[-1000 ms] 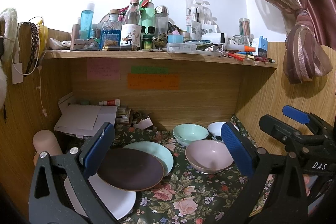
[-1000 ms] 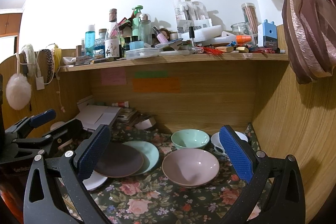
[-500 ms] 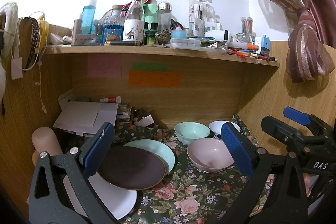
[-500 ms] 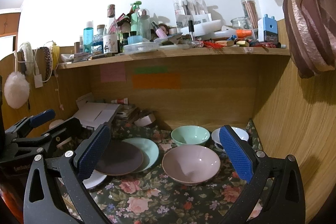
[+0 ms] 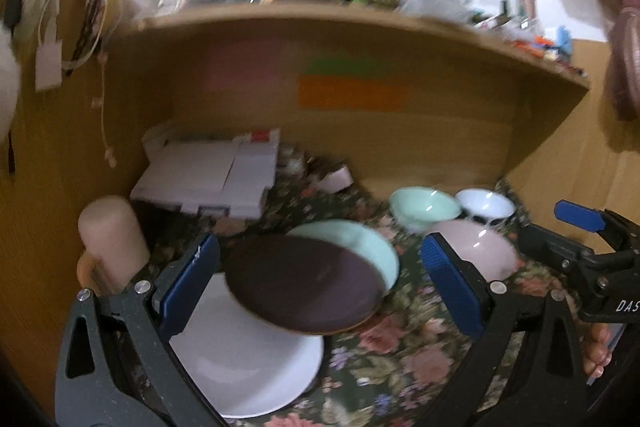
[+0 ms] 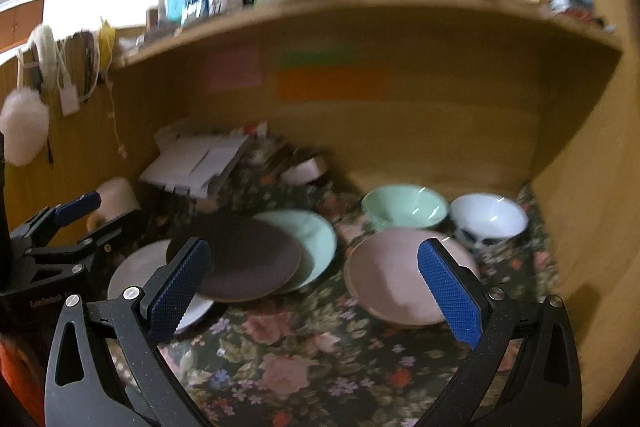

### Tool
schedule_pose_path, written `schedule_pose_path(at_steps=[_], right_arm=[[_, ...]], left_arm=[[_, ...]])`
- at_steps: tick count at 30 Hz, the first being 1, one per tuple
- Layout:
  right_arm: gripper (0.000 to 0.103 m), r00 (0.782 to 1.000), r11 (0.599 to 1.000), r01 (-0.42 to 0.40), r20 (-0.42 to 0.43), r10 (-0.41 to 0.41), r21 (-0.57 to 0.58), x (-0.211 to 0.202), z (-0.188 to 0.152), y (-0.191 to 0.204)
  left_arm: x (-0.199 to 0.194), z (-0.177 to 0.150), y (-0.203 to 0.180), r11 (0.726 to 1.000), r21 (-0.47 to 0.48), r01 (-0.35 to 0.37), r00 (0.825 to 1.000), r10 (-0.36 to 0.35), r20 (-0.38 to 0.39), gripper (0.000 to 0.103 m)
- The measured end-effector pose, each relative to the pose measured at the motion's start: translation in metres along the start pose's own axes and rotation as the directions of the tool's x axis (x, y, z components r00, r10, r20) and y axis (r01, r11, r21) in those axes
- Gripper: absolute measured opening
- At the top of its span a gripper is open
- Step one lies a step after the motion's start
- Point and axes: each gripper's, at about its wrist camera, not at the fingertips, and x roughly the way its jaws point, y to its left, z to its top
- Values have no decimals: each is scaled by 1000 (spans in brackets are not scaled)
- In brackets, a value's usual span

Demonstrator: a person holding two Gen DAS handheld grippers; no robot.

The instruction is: Organize plates and bowls

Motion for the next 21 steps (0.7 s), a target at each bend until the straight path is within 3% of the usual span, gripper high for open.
schedule_pose_path(at_steps=[9, 14, 17, 21], right_arm=[[103, 987, 996, -69, -149, 60, -59, 68, -16, 24], [102, 973, 994, -88, -220, 71, -68, 107, -18, 29], [93, 963, 993, -102, -257, 83, -62, 129, -17, 27], [78, 943, 993, -112, -319, 91, -48, 159, -15, 24]], left_arm=[[49, -29, 54, 994, -68, -84, 987, 74, -144, 103], [72, -40, 79, 987, -97, -128, 971, 105, -214, 103], [84, -43, 88, 986, -95, -138, 960, 110, -256, 102], [97, -45, 91, 992, -71, -104, 950, 78, -303, 80]])
